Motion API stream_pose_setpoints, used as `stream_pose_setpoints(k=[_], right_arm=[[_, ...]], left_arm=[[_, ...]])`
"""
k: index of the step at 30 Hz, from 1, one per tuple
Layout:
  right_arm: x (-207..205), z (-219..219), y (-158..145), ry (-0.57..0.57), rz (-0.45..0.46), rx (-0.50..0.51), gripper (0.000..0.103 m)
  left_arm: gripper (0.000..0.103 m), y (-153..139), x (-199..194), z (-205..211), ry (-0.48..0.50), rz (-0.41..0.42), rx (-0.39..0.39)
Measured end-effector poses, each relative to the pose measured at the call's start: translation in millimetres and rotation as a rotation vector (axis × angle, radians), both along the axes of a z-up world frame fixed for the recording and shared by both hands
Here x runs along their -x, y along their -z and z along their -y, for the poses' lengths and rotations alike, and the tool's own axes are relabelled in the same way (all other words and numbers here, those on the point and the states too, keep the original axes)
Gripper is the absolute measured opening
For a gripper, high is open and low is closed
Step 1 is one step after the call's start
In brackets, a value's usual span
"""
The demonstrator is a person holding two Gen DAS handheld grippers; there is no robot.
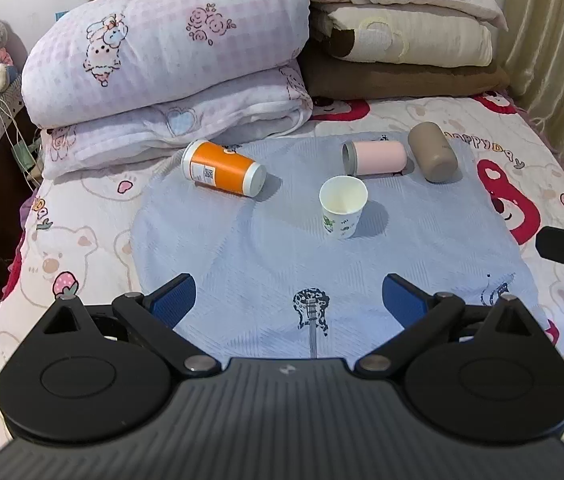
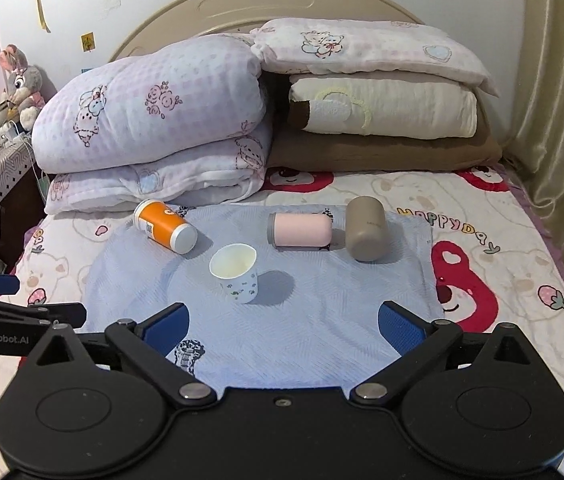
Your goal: Flip cup upright
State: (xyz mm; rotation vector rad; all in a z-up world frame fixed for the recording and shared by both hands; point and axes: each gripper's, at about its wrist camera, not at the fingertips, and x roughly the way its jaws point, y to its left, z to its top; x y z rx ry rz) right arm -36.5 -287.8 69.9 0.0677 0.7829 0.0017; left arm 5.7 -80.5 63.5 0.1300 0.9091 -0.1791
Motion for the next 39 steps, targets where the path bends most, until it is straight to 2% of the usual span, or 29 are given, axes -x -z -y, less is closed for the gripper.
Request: stream_pose_setpoints(k=[8, 39], right_arm=[[-0.7, -2.7, 2.7, 0.009, -0.011, 0.052, 0.102], [-4.3, 1.1, 8.5, 0.022, -0.025, 0.068, 0.102]], left_arm=[[0.101, 5.6, -4.4, -4.5, -0.029, -0.021, -0.009], [0.101, 18.2, -13.2, -24.7, -0.083, -0.064, -0.021]])
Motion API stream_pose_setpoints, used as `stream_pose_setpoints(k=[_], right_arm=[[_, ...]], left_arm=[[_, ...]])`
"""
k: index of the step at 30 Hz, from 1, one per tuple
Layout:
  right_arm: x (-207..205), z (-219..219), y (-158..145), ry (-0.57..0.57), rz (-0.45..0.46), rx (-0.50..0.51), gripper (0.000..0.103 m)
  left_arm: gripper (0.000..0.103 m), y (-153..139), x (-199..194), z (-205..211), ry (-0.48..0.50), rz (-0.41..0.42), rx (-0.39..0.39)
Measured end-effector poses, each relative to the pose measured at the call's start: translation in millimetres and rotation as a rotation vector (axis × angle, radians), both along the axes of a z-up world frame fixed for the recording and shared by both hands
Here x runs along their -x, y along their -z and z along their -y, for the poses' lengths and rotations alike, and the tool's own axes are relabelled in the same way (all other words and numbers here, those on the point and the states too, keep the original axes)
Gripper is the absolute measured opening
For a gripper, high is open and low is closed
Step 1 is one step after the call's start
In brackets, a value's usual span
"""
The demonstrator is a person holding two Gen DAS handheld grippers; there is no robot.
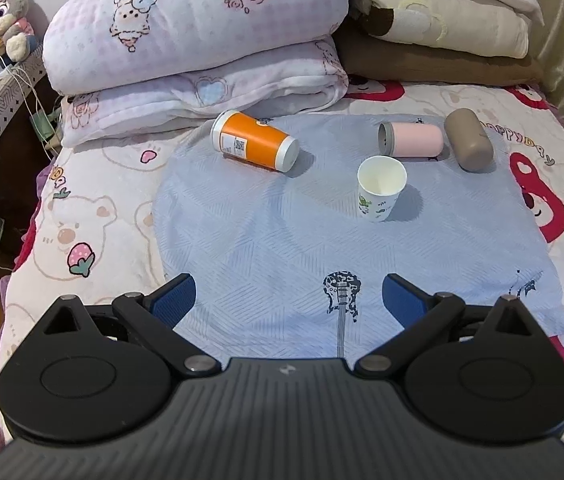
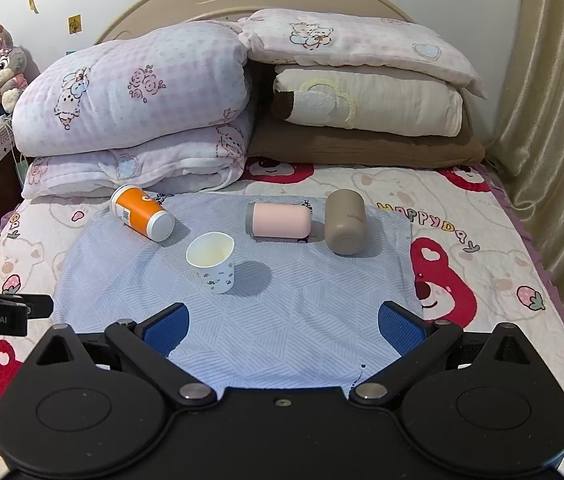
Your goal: Flip cup upright
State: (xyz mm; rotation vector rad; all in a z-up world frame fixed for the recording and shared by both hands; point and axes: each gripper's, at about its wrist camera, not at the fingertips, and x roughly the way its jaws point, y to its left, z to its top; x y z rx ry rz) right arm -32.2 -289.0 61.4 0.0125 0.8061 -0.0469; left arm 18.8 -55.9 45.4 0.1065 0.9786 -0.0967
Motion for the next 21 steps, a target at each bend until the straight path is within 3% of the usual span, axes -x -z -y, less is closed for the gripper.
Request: stream_pose_setpoints(k=[21], right_arm=[[0.1, 1.1, -0.6, 0.001, -0.001, 0.001, 0.102]], left_arm=[[0.101, -1.5, 1.1, 6.0, 0.012, 0.017, -0.033]])
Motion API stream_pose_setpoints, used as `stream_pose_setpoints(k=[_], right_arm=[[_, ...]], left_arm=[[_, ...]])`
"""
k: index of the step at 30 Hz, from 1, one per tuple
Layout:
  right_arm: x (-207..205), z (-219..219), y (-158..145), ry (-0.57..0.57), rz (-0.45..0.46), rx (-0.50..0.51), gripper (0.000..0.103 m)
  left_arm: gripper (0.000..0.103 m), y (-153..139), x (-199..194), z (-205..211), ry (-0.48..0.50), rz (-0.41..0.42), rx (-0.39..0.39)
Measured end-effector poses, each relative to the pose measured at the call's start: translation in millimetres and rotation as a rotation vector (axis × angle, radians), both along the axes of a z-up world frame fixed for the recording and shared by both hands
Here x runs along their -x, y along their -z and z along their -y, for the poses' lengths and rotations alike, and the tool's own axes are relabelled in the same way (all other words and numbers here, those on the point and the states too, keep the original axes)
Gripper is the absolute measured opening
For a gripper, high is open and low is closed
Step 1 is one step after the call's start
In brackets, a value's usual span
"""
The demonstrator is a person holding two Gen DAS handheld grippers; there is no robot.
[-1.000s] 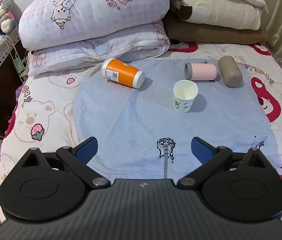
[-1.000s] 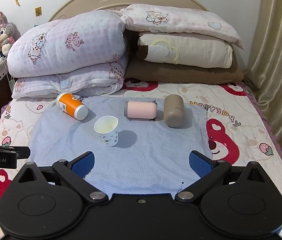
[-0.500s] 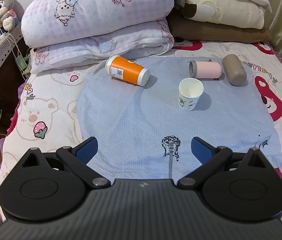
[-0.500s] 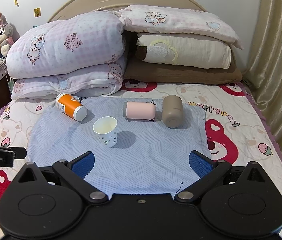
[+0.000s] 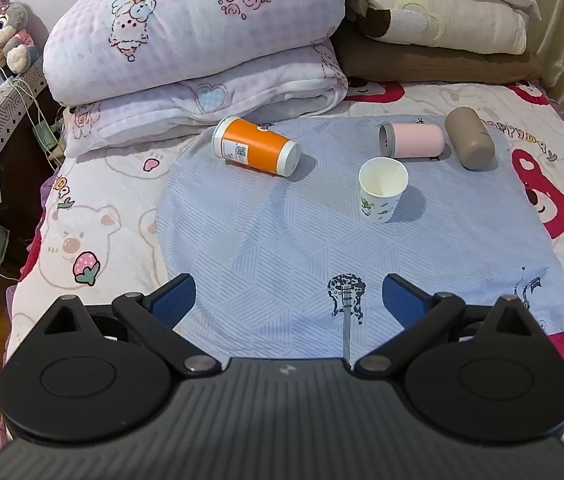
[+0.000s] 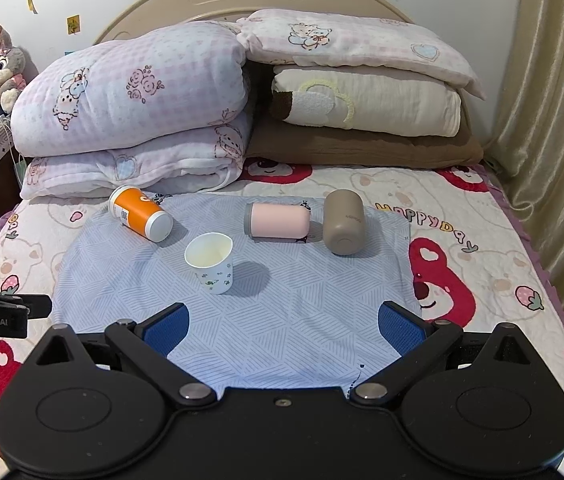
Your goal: Flip cup upright
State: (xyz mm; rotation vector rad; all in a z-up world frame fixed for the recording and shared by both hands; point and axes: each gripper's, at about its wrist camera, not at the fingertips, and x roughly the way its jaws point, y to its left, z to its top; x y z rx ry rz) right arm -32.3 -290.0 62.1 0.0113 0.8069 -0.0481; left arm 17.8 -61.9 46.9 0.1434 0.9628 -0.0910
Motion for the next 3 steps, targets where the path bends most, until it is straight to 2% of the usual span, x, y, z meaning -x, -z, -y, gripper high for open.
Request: stream_pose_setpoints(k=[3], right_arm=[[0.0, -0.3, 0.0, 0.001, 0.0, 0.0, 0.102]], left_arm=[[0.101, -0.2, 0.2, 0.2, -0.001, -0.001, 0.001]])
